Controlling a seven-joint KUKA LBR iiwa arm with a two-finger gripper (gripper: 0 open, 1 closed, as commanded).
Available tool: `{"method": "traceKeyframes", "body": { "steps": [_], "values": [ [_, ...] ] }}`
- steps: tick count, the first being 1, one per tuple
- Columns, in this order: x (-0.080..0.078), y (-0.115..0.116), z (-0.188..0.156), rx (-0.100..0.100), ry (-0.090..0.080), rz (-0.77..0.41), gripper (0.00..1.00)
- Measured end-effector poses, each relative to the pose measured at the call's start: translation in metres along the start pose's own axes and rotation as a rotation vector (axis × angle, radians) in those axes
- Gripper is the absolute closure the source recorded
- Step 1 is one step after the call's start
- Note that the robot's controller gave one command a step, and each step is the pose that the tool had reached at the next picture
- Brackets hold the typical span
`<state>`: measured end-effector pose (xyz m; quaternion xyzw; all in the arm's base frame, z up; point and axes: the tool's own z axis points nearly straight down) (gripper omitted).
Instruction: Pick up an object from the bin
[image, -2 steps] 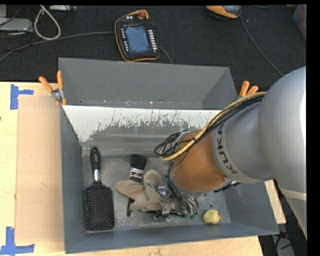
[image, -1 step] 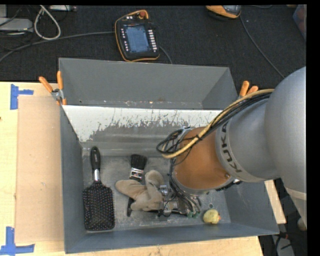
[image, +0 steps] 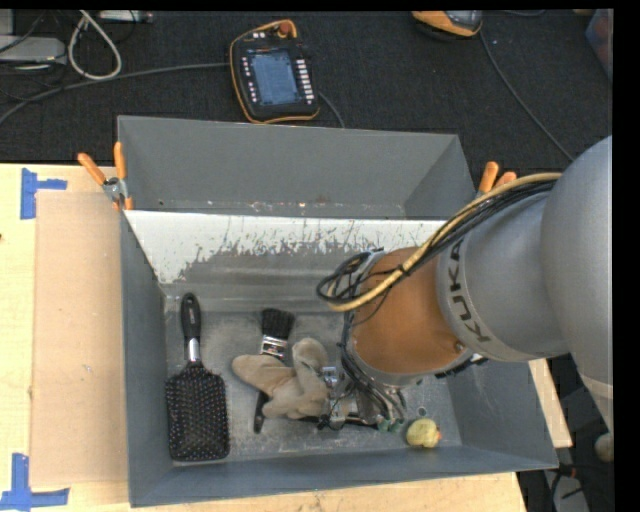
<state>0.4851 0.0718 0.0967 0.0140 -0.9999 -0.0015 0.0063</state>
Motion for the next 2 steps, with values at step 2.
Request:
{"method": "traceKeyframes", "body": {
  "steps": [2],
  "values": [
    [0.002,0.0,-0.048,0.0,0.005,-0.002,1.0]
  ]
}}
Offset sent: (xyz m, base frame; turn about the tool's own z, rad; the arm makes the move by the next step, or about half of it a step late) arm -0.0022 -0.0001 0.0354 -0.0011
